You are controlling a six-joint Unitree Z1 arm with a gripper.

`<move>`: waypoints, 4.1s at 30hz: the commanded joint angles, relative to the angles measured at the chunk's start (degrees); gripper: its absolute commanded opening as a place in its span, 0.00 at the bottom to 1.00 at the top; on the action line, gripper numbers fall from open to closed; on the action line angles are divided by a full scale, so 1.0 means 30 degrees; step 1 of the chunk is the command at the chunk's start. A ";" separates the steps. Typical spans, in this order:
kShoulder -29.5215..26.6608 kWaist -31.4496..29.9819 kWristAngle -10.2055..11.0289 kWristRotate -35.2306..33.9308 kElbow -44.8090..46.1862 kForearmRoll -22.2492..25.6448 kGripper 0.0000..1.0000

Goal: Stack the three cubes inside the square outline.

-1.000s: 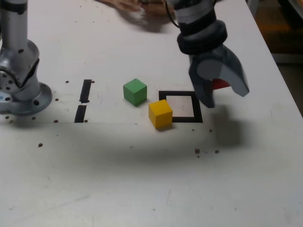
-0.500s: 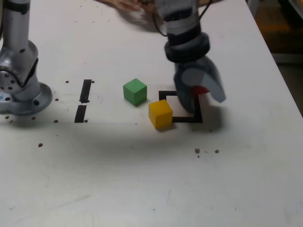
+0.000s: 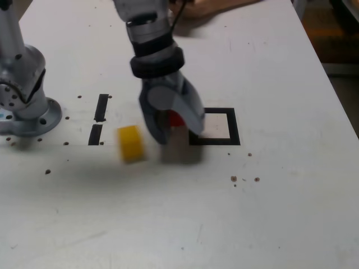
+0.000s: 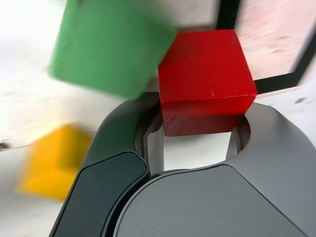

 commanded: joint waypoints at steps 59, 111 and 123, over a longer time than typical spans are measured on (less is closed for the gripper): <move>0.4895 -0.0938 0.0172 0.0090 -0.6947 0.4167 0.65; 0.2831 -0.1072 0.4516 -0.1150 -1.1513 1.1153 0.96; 0.5612 0.0590 0.3498 -0.3223 -1.1578 1.0553 0.93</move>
